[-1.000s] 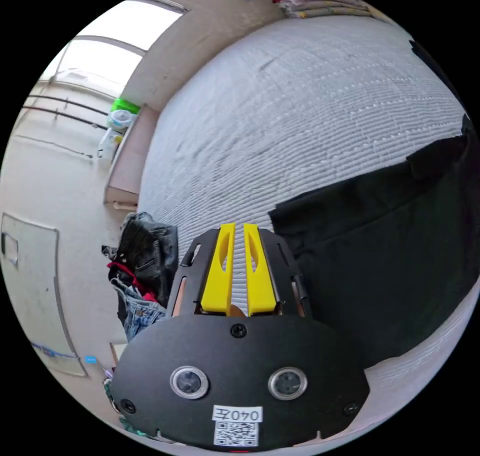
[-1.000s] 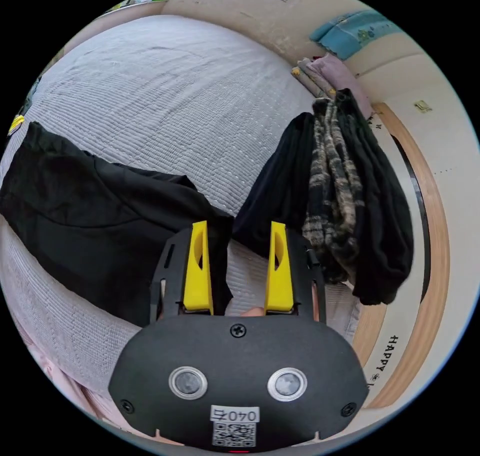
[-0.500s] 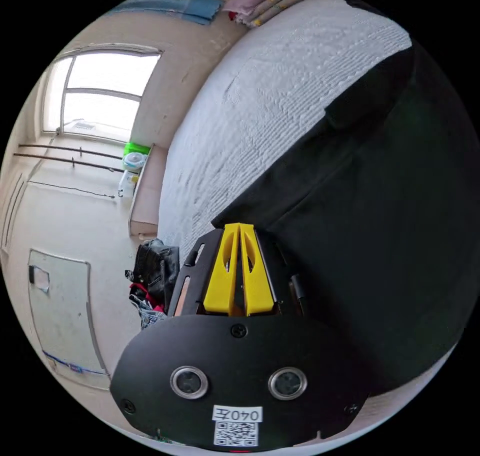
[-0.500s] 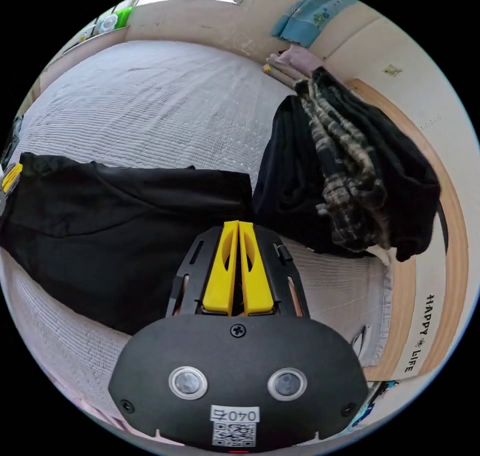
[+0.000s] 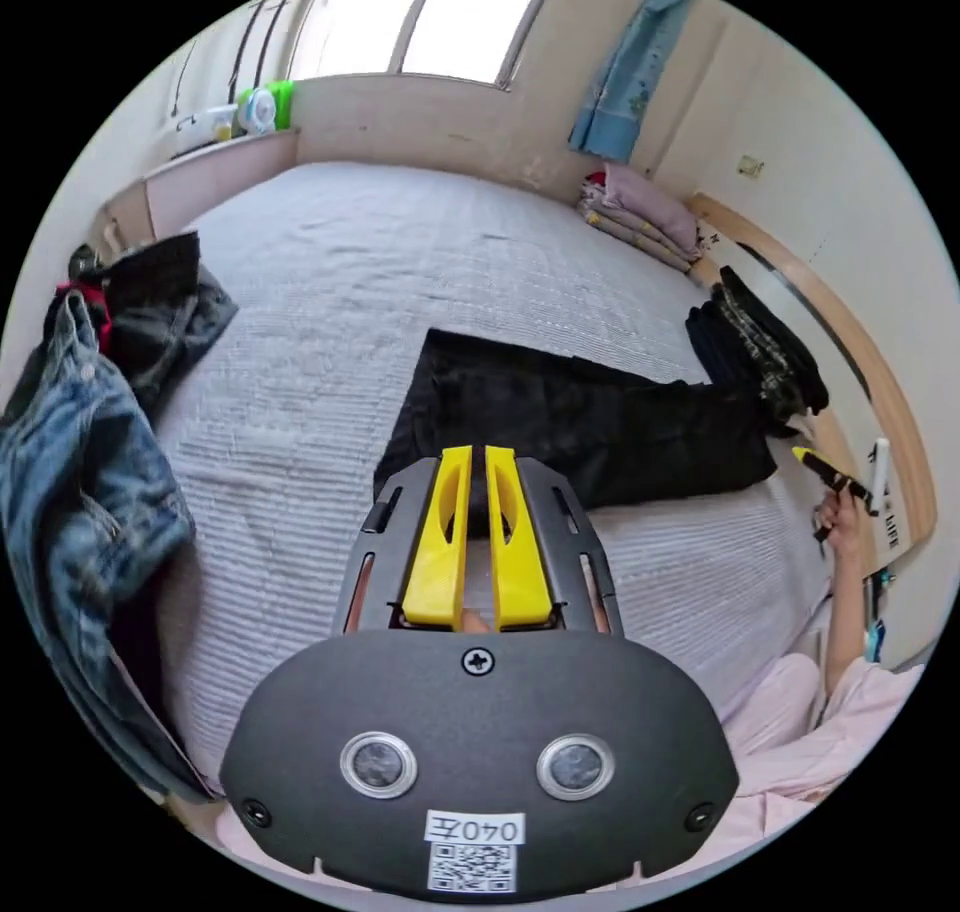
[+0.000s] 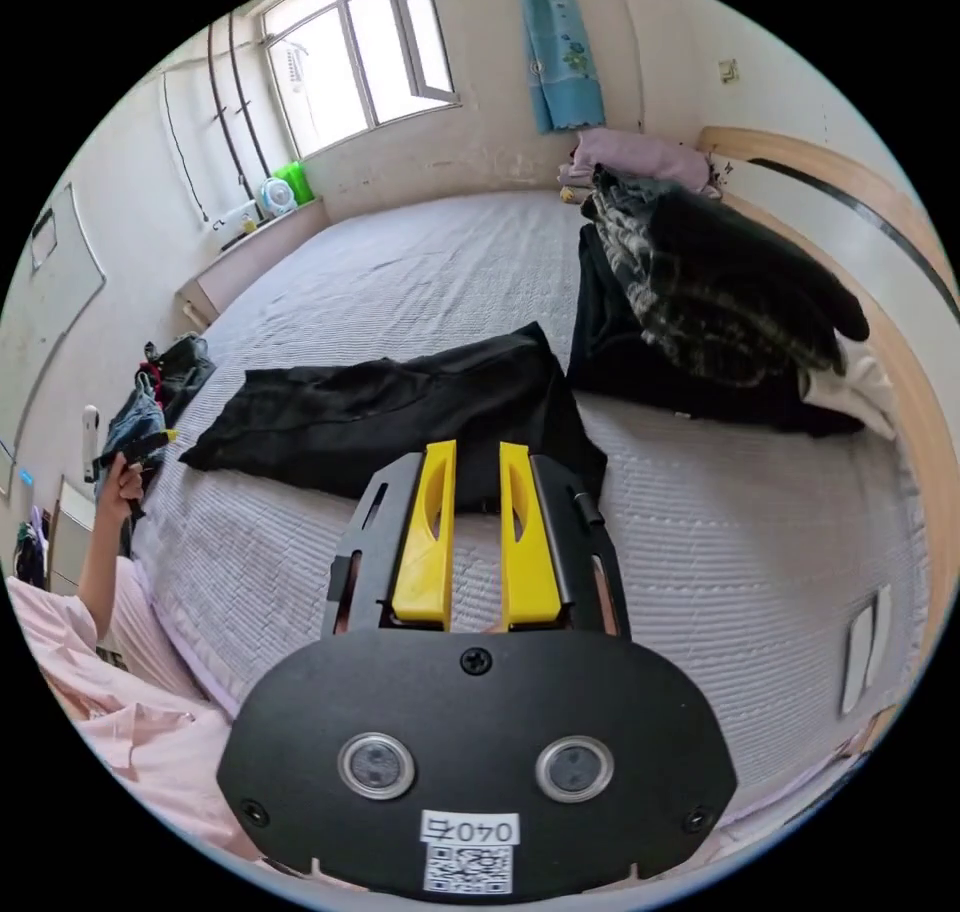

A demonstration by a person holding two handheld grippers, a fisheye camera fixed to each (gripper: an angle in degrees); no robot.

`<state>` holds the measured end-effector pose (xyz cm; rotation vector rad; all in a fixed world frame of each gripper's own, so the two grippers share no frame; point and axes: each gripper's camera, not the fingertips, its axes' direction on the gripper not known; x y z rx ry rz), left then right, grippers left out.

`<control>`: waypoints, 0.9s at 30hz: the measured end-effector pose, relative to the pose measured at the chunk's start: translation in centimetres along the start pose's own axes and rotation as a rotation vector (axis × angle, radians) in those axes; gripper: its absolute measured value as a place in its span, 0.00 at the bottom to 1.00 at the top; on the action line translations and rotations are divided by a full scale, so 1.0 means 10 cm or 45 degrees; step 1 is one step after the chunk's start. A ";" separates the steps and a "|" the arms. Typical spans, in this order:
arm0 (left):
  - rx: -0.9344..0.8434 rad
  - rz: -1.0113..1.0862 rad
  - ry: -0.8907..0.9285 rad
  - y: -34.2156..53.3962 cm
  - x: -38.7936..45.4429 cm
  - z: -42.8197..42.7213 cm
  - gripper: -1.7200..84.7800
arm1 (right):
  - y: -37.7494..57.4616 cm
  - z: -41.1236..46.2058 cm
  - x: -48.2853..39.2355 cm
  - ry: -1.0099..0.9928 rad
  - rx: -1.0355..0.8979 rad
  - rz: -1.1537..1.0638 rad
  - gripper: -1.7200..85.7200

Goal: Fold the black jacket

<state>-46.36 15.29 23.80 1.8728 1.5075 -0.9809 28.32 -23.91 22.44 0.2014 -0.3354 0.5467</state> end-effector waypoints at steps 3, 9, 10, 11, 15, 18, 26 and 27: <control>-0.016 -0.181 0.138 0.42 -0.39 -0.05 0.04 | 0.39 0.03 0.21 -0.109 -0.046 0.101 0.12; 0.043 -0.447 0.249 0.46 -0.99 0.08 0.09 | 0.62 0.28 0.67 -0.351 -0.153 0.324 0.14; 0.051 -0.445 0.244 0.43 -1.02 0.09 0.10 | 0.66 0.33 0.79 -0.417 -0.165 0.394 0.15; 0.086 -0.437 0.217 0.38 -1.08 0.08 0.10 | 0.70 0.37 0.89 -0.472 -0.170 0.452 0.15; 0.185 -0.578 0.284 0.29 -1.42 0.08 0.11 | 0.83 0.48 1.17 -0.612 -0.164 0.583 0.16; 0.282 -0.715 0.473 0.30 -1.75 0.07 0.10 | 0.90 0.50 1.35 -0.701 -0.123 0.650 0.16; 0.271 -0.810 0.464 0.40 -2.18 -0.08 0.09 | 1.06 0.63 1.71 -0.800 -0.091 0.838 0.16; 0.272 -0.776 0.425 0.38 -2.20 -0.09 0.09 | 1.07 0.64 1.73 -0.801 -0.087 0.851 0.16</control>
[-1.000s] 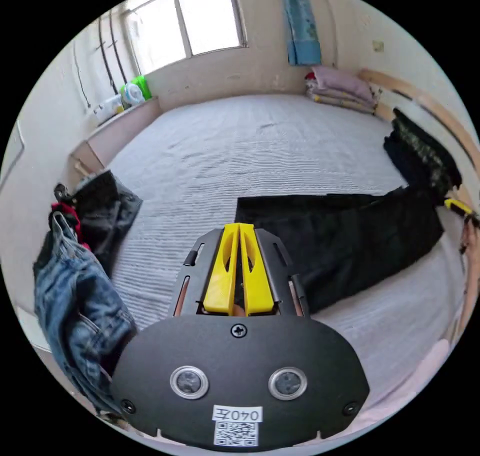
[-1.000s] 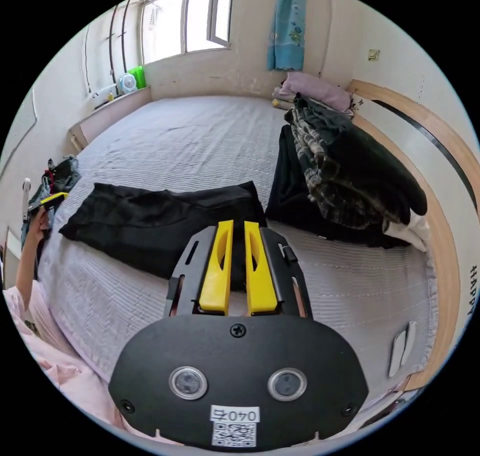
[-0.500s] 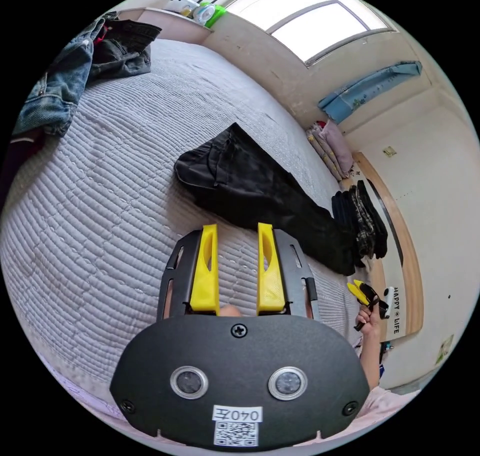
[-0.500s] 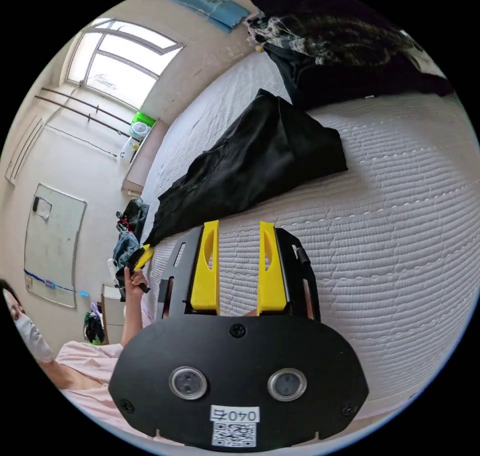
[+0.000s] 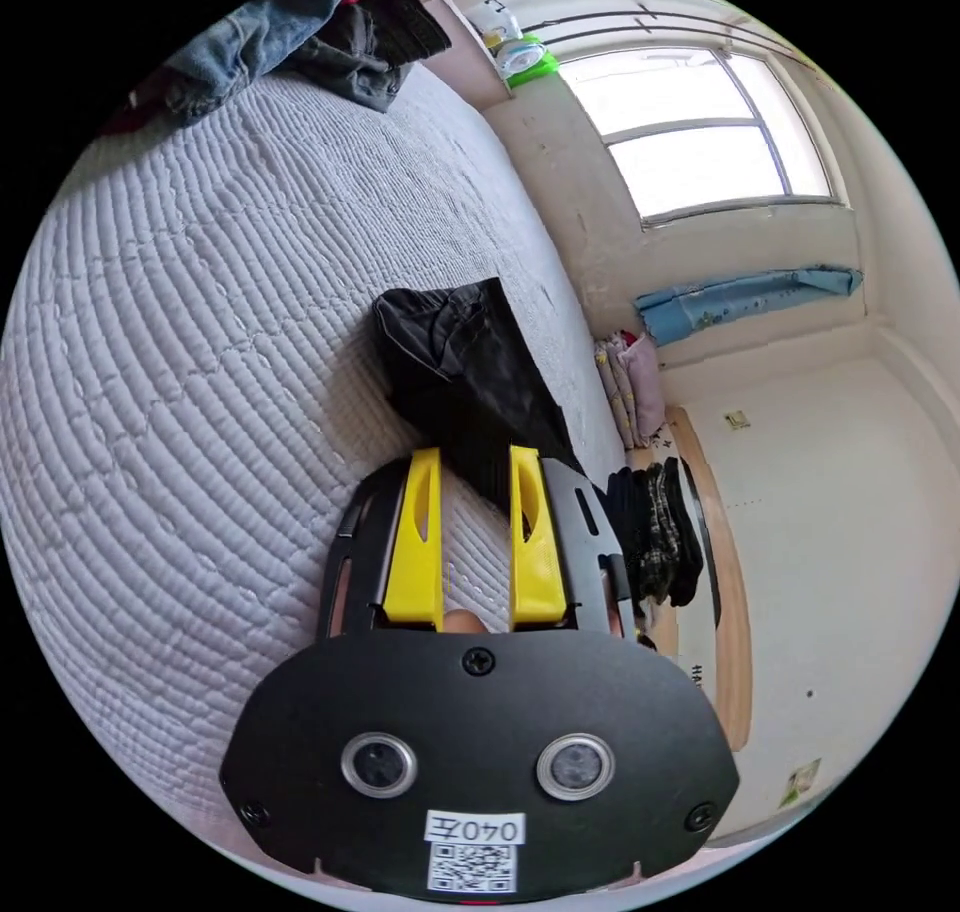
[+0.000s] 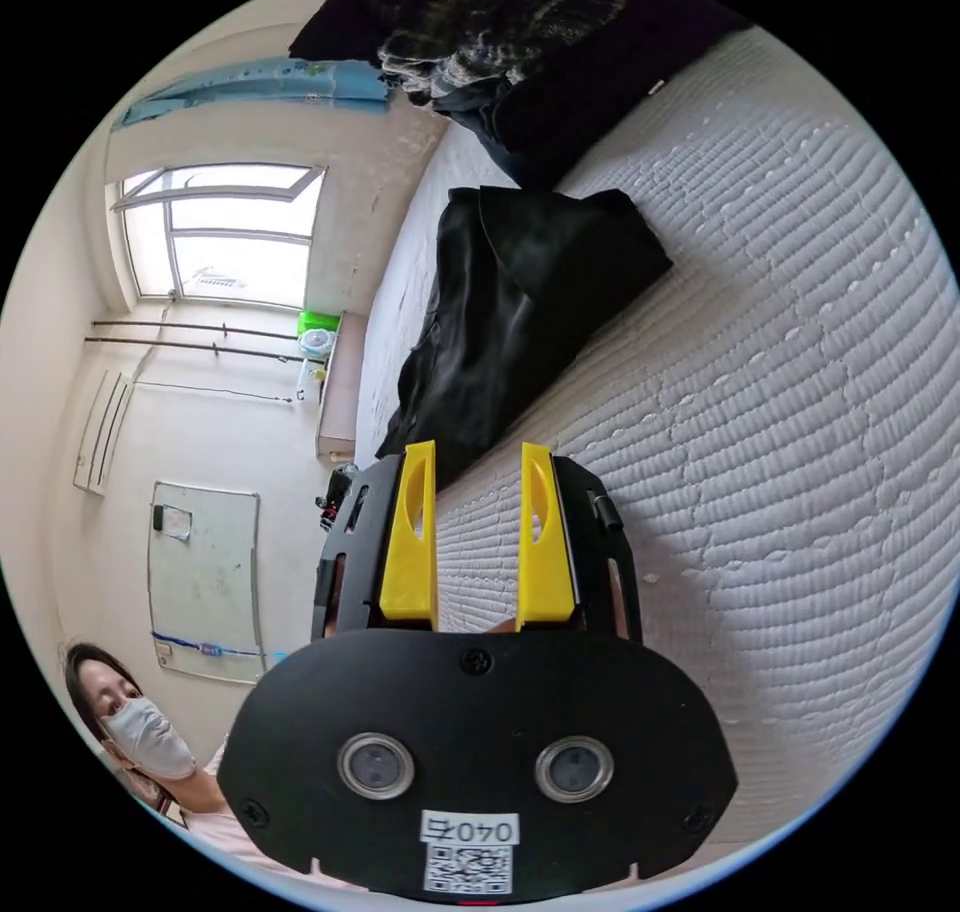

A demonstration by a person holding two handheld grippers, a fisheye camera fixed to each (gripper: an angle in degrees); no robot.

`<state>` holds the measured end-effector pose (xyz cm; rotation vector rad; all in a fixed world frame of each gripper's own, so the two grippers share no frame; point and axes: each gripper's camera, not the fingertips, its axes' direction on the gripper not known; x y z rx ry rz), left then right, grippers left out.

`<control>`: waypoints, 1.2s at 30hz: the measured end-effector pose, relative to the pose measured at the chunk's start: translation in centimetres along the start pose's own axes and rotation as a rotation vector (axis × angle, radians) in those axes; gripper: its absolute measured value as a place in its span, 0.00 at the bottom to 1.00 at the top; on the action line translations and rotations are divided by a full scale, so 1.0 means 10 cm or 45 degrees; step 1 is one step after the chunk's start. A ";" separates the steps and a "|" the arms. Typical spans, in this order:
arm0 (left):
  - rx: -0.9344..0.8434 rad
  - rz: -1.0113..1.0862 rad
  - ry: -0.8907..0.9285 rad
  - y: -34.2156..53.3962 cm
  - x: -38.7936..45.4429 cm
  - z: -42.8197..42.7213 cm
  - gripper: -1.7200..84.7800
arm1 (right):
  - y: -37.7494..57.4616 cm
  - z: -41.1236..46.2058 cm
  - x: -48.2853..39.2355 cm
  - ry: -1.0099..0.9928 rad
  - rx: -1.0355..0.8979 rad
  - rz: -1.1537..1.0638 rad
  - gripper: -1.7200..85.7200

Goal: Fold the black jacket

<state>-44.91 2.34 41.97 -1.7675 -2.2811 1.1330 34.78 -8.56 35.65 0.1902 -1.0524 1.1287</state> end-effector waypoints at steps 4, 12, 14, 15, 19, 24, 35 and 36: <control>-0.015 -0.019 0.076 -0.24 -0.10 0.08 0.09 | -0.09 0.00 0.15 -0.099 0.085 0.114 0.16; -0.135 -0.044 0.028 -0.62 -0.22 0.25 0.01 | -0.15 0.20 0.27 -0.162 0.168 0.246 0.14; -0.134 -0.040 0.028 -0.64 -0.26 0.19 0.01 | -0.01 0.15 0.19 -0.102 0.164 0.242 0.16; -0.137 -0.026 0.021 -0.64 -0.28 0.16 0.01 | 0.04 0.13 0.17 -0.074 0.162 0.237 0.16; -0.138 -0.022 0.040 -0.63 -0.40 0.15 0.01 | 0.14 0.06 0.14 -0.021 0.233 0.241 0.16; -0.151 -0.069 0.072 -0.64 -0.53 0.14 0.01 | 0.00 0.38 0.18 -0.165 0.284 0.313 0.13; -0.156 0.010 0.115 -0.44 -0.50 -0.27 0.01 | 0.62 0.66 -0.39 -0.165 0.248 0.244 0.01; -0.172 0.020 0.122 -0.39 -0.52 -0.36 0.01 | 0.67 0.66 -0.44 -0.163 0.234 0.229 0.01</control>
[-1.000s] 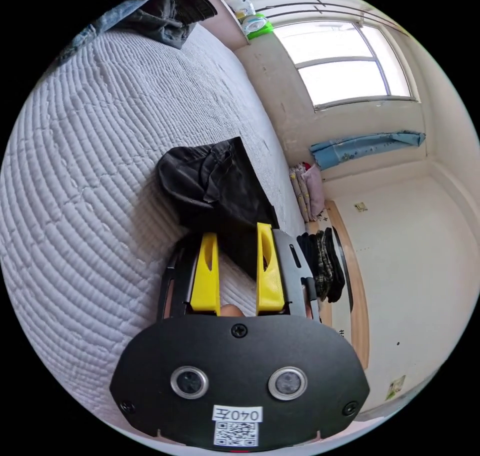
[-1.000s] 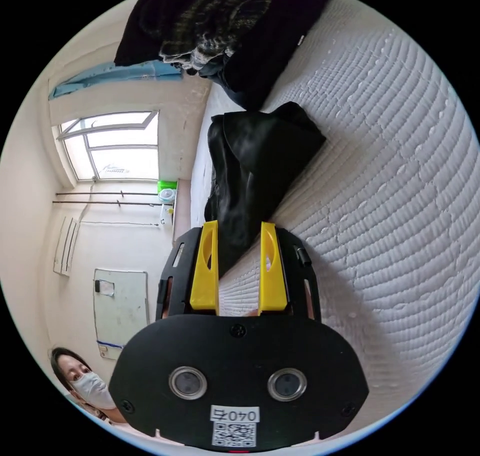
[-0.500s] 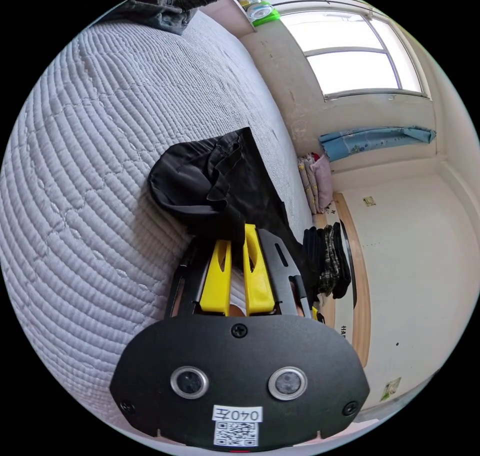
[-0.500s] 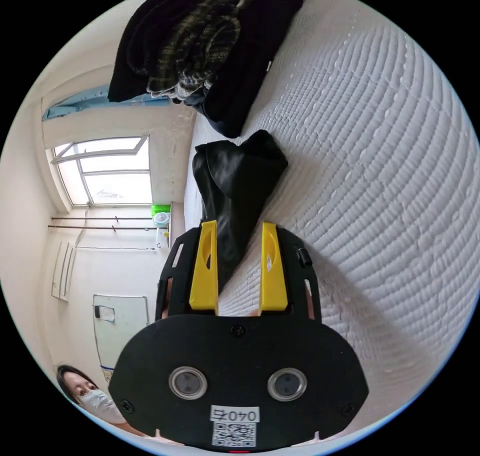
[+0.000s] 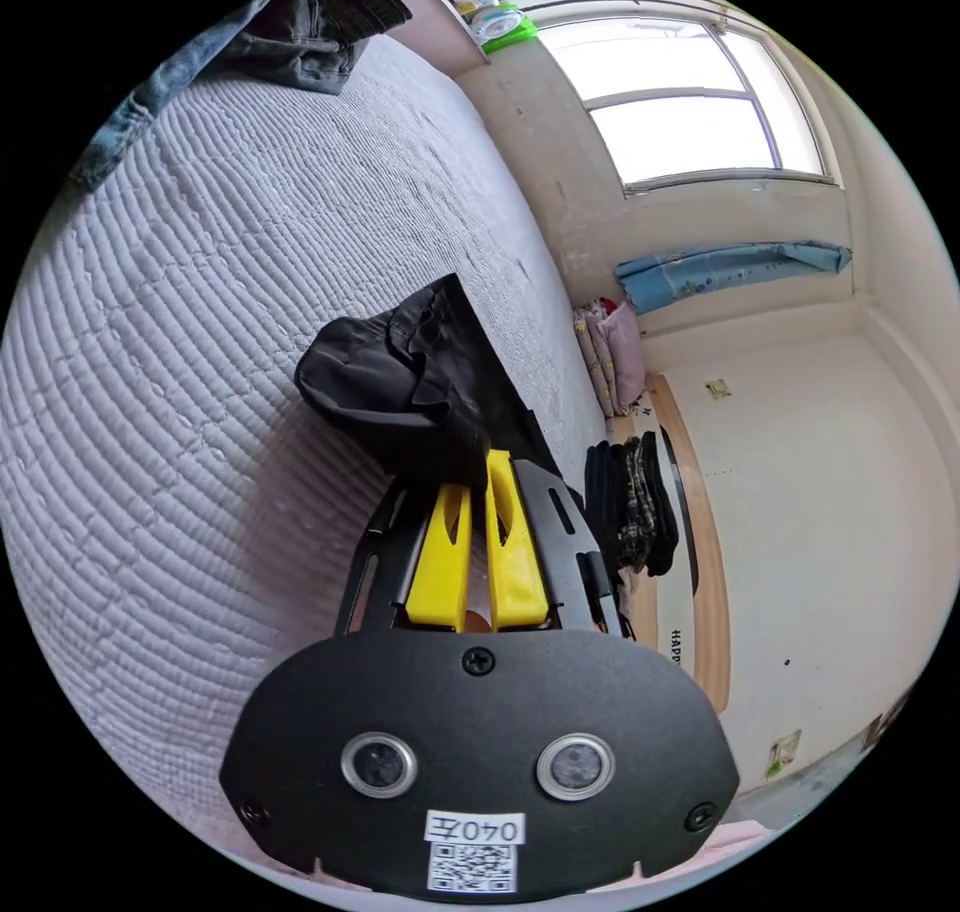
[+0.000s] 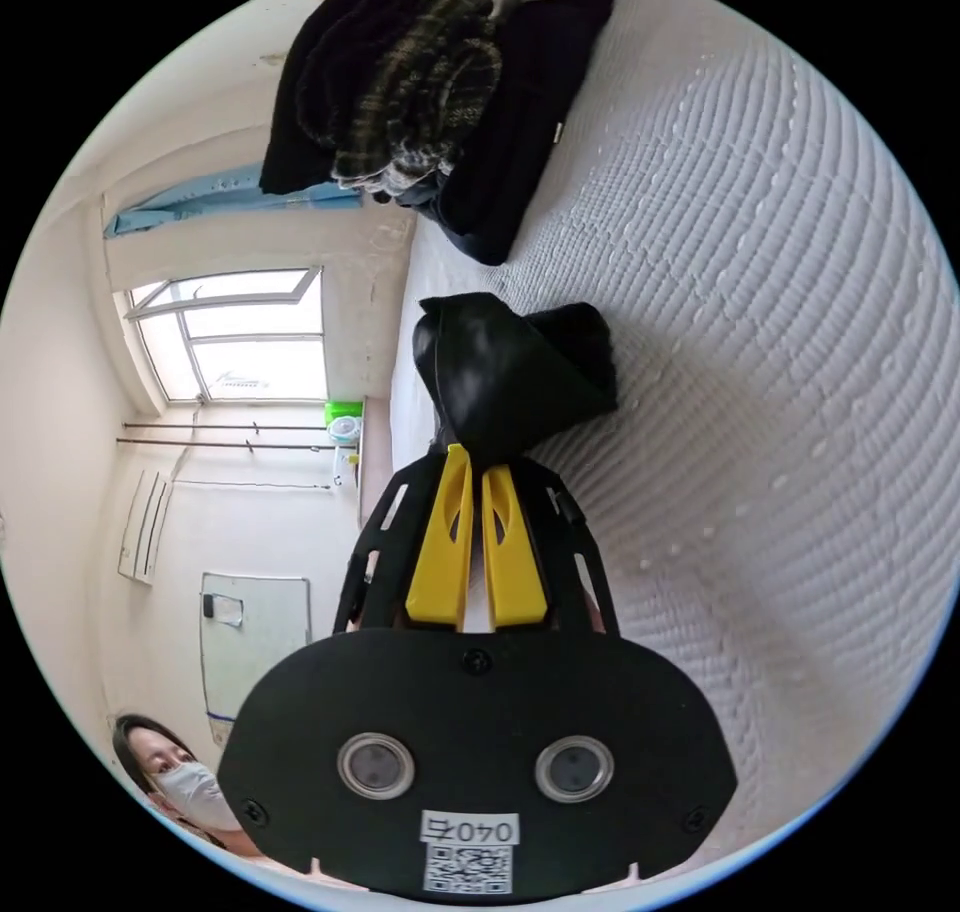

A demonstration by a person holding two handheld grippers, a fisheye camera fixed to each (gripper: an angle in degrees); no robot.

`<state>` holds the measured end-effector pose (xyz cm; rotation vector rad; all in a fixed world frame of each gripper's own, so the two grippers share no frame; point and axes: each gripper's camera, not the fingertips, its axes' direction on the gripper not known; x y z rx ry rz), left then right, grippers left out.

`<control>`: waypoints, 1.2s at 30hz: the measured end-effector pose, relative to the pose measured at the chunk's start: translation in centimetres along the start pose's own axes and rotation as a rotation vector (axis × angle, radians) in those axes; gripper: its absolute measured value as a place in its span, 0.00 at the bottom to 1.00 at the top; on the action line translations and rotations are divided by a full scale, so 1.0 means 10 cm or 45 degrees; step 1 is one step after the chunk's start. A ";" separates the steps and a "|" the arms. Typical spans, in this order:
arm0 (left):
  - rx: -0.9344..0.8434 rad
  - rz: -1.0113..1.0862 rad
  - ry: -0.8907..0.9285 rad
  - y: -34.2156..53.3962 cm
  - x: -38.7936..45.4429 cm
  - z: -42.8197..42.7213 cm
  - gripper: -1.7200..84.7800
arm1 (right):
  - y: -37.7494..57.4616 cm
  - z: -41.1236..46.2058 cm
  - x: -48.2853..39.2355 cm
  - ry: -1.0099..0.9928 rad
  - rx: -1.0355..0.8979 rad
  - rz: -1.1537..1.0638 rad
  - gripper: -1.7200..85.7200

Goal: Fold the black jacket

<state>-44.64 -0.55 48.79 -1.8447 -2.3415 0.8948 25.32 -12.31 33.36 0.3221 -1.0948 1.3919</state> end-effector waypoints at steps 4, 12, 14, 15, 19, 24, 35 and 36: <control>-0.060 -0.013 0.007 0.33 -0.13 -0.32 0.01 | 0.51 -0.05 -0.24 0.053 -0.150 -0.078 0.01; -0.082 -0.025 -0.100 1.54 -0.58 -0.83 0.01 | 1.33 0.01 -0.55 0.183 -0.594 -0.179 0.14; -0.074 -0.051 -0.093 1.66 -0.69 -0.77 0.01 | 1.46 0.12 -0.88 0.409 -0.671 -0.290 0.15; -0.064 -0.043 -0.064 1.73 -0.71 -0.74 0.01 | 1.50 0.17 -1.02 0.501 -0.680 -0.339 0.15; -0.045 0.049 -0.118 1.95 -0.63 -0.61 0.01 | 2.02 1.06 -2.19 0.872 -0.754 -0.838 0.17; 0.001 0.148 -0.187 2.39 -0.51 -0.46 0.01 | 2.78 3.05 -3.27 0.775 -1.022 -1.375 0.18; -0.009 0.777 -0.588 3.54 0.12 0.11 0.01 | 4.41 7.04 -4.17 0.943 -1.596 -2.100 0.20; -0.008 0.951 -0.700 3.75 0.27 0.24 0.01 | 4.47 7.13 -4.18 0.952 -1.625 -2.126 0.21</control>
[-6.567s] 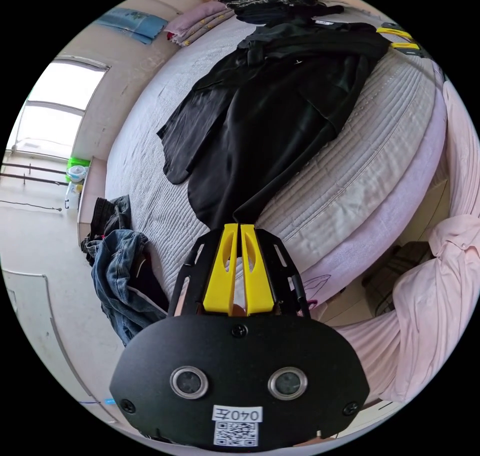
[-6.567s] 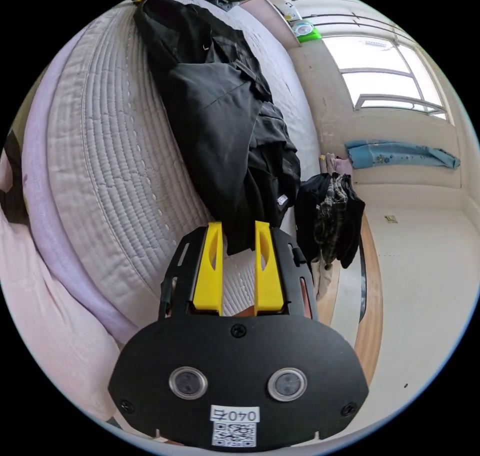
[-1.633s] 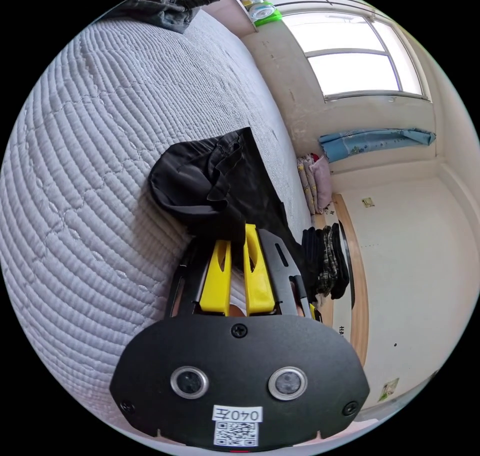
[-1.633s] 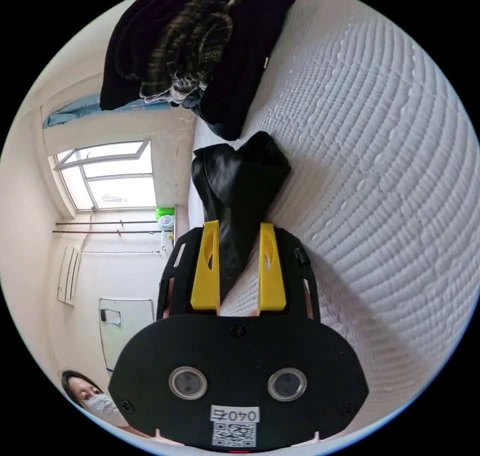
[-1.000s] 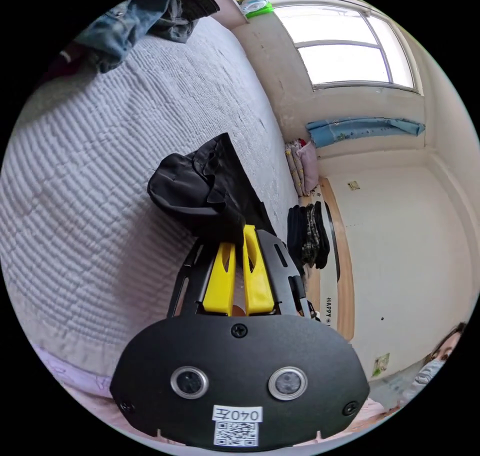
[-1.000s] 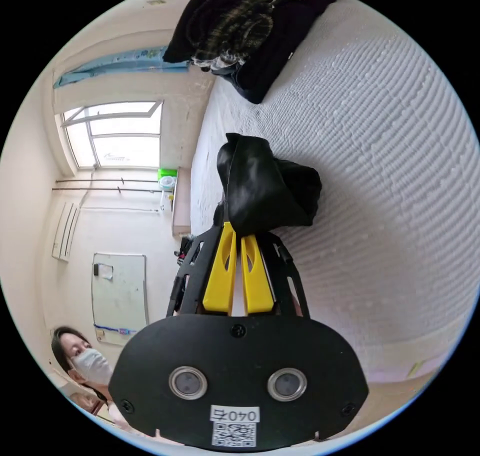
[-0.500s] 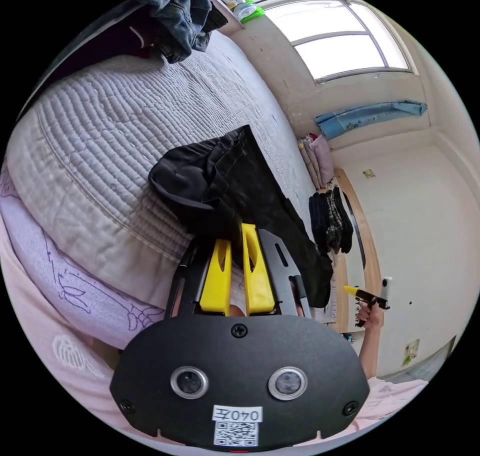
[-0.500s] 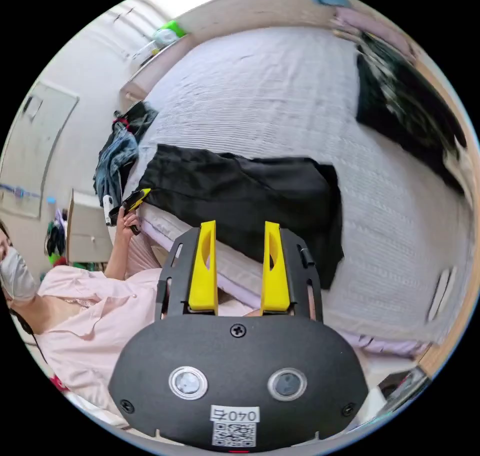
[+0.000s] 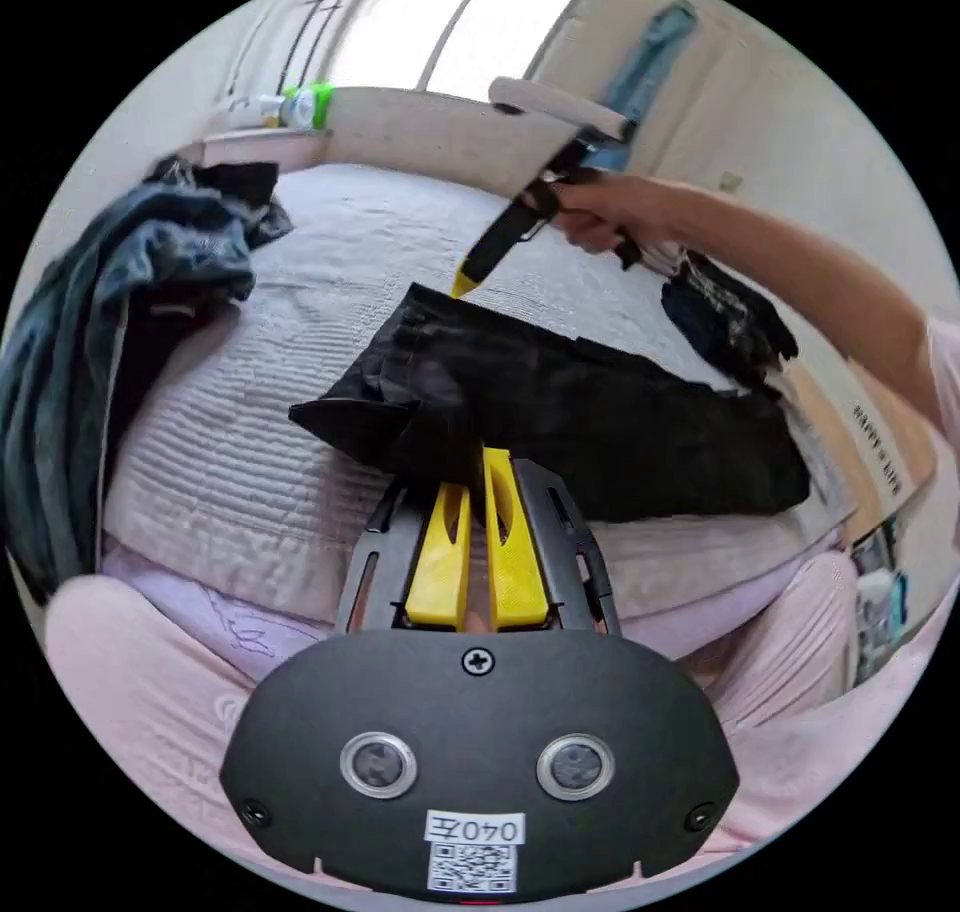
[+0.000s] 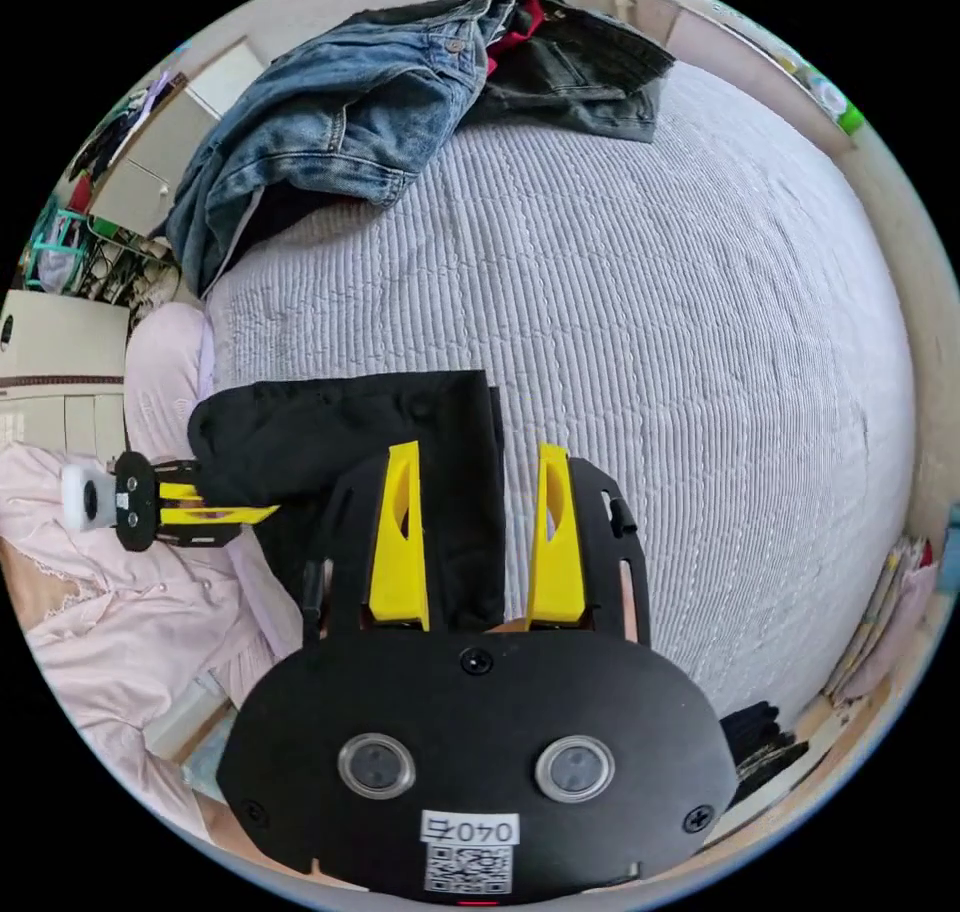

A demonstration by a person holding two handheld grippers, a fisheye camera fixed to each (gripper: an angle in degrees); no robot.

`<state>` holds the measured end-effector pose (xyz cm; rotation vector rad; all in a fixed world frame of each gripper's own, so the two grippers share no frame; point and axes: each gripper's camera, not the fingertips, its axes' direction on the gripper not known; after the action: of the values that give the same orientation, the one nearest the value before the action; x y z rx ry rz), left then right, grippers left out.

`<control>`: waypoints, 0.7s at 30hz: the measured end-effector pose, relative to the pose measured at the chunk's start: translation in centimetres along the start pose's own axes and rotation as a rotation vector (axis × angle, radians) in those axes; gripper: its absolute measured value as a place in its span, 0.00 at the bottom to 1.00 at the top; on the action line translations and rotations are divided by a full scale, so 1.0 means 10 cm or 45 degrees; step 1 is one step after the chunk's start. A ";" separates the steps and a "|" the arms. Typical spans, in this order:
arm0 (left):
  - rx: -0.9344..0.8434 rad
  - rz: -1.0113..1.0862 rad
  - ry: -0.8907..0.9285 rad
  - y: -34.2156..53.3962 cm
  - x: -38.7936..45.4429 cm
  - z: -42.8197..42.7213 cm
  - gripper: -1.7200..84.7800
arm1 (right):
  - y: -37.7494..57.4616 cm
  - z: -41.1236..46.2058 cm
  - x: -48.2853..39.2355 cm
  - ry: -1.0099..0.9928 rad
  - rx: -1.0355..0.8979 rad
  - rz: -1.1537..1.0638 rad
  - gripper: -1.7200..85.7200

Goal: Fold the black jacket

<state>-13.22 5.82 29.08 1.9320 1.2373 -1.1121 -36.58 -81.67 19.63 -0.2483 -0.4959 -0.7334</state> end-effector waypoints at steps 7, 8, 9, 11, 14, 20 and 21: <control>-0.009 0.677 -0.454 0.57 1.36 0.36 0.01 | -0.76 0.33 -0.20 0.006 -0.267 -0.287 0.23; -0.006 0.665 -0.450 0.64 1.42 0.38 0.01 | -0.80 0.33 -0.25 0.047 -0.281 -0.315 0.23; -0.010 0.630 -0.417 0.66 1.45 0.39 0.01 | -0.82 0.32 -0.26 0.060 -0.280 -0.319 0.23; -0.023 0.522 -0.325 0.67 1.43 0.39 0.01 | -0.85 0.27 -0.34 0.085 -0.253 -0.358 0.20; -0.032 0.399 -0.208 0.73 1.41 0.41 0.01 | -0.86 0.25 -0.42 0.135 -0.229 -0.381 0.17; -0.014 0.389 -0.224 0.96 1.71 0.51 0.01 | -0.85 0.12 -0.31 0.085 -0.168 -0.432 0.02; -0.012 0.385 -0.224 1.00 1.76 0.51 0.01 | -0.84 0.10 -0.27 0.068 -0.169 -0.430 0.02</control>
<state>-1.86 5.20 11.56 1.8919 0.8237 -1.0864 -44.50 -85.79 19.47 -0.2711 -0.4437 -1.1015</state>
